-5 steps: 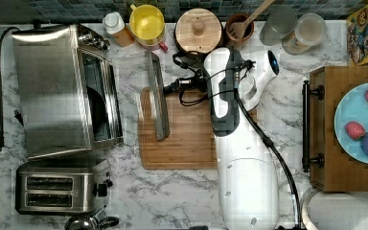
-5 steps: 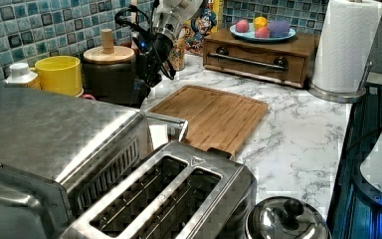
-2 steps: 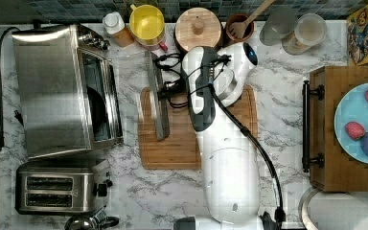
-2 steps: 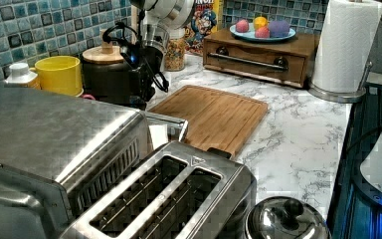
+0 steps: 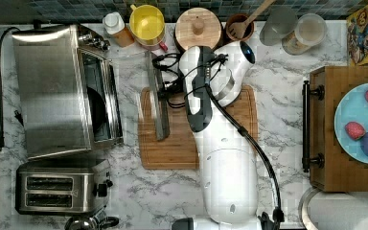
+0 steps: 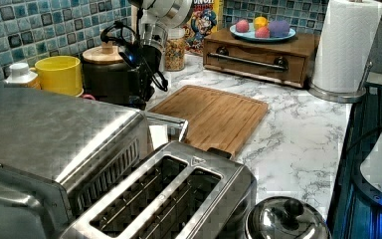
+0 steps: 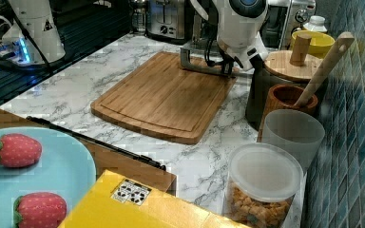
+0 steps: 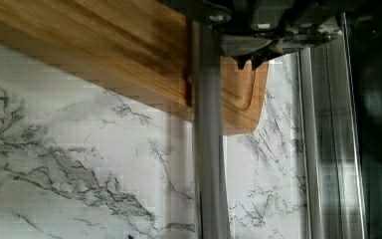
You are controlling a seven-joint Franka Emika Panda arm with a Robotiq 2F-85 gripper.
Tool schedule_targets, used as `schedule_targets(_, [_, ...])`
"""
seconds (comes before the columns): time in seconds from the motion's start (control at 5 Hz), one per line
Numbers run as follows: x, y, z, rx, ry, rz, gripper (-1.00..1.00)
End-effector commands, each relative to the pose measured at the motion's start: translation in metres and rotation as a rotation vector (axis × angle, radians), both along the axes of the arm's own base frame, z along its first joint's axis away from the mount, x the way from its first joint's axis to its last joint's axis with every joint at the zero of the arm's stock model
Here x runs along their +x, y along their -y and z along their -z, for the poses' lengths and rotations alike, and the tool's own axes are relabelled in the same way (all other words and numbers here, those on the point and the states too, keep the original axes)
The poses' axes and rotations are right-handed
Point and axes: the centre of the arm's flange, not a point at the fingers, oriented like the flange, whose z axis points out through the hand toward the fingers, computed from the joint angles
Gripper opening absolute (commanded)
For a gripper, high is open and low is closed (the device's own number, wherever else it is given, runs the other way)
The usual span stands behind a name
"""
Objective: Close the oven.
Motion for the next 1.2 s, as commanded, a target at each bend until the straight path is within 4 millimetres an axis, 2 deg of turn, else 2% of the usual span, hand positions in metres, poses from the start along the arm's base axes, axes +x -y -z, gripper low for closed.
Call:
schedule_targets(0.2, [0.004,-0.095,-0.109,0.054,0.063,-0.108,-1.00])
schedule_targets(0.6, [-0.014,-0.147,-0.166,0.050,0.143,-0.175,-1.00])
schedule_targets(0.8, [-0.029,-0.170,-0.186,0.005,0.196,-0.183,-1.00])
schedule_targets(1.0, [-0.035,-0.217,-0.196,-0.145,0.221,-0.249,-1.00])
schedule_targets(1.2, [-0.051,-0.258,-0.192,-0.283,0.276,-0.294,-1.00])
